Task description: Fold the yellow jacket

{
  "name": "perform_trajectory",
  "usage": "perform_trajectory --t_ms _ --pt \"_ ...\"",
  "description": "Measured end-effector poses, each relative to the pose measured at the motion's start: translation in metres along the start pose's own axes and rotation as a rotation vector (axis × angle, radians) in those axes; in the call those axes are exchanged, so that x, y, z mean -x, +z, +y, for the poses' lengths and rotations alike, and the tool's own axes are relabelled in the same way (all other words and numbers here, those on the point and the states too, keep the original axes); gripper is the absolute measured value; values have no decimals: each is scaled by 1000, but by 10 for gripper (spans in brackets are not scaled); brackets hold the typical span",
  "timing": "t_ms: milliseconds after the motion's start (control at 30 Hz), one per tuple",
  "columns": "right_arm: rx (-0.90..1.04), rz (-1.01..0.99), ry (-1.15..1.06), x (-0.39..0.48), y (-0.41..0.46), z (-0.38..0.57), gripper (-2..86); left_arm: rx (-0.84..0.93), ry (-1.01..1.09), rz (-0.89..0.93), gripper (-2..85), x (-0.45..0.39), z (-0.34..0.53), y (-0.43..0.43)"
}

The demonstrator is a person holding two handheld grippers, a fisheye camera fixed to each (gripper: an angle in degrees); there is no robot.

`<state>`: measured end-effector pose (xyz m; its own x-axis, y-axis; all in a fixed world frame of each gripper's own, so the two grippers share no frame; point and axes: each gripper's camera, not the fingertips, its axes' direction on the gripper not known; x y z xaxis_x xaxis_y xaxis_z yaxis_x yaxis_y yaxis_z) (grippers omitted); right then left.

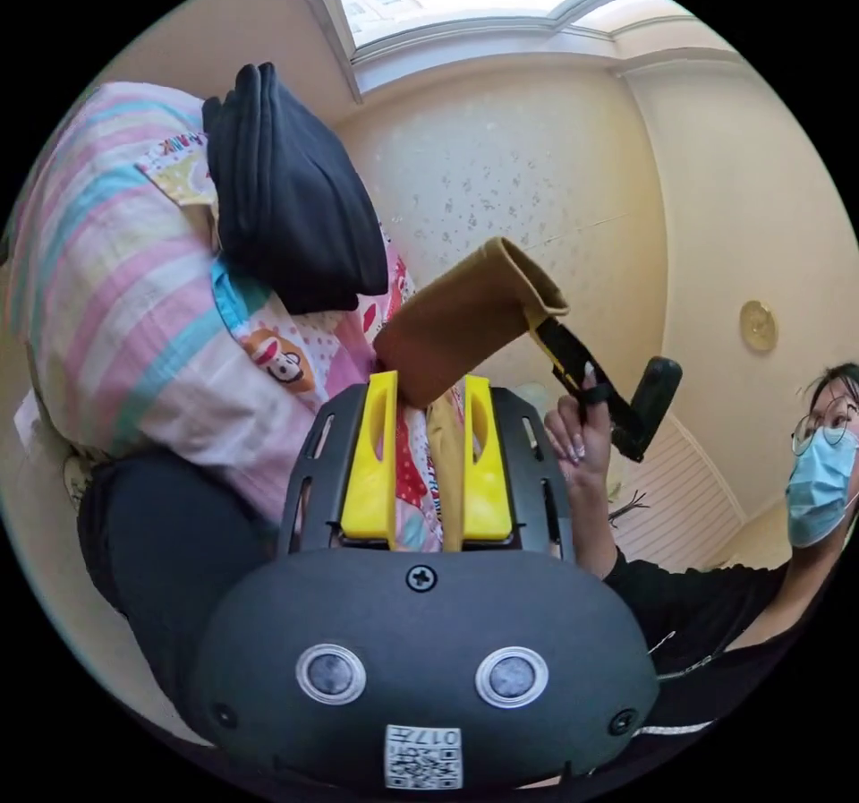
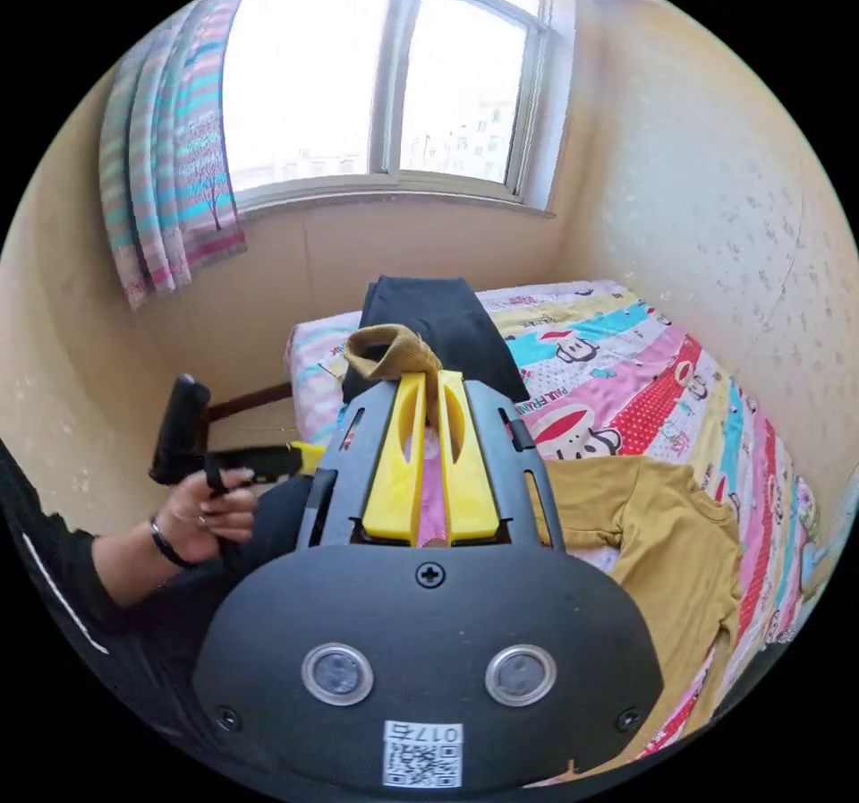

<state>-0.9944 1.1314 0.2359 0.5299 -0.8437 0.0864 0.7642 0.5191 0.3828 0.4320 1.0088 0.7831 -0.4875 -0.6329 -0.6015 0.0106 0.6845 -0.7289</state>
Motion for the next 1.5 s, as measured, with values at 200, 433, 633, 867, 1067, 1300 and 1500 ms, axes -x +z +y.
perform_trajectory --t_ms 200,433,633,867,1067,1300,1500 --pt "-26 -227 172 -114 -25 -96 27 150 91 -47 153 -46 -6 146" --pt "14 -29 40 -160 -43 -158 27 13 251 -142 187 -115 -25 287" --pt "9 -83 73 -209 -37 -160 27 -27 250 -323 179 -166 -22 383" --pt "-165 -78 142 -327 -123 -138 25 -37 124 -289 24 -169 -5 410" --pt "-331 165 397 -516 -212 45 24 108 485 -571 22 -238 32 468" --pt "124 220 898 -668 -131 324 23 428 892 -901 30 -272 131 591" --pt "-86 314 698 -667 -221 264 24 403 989 -962 27 -311 138 605"
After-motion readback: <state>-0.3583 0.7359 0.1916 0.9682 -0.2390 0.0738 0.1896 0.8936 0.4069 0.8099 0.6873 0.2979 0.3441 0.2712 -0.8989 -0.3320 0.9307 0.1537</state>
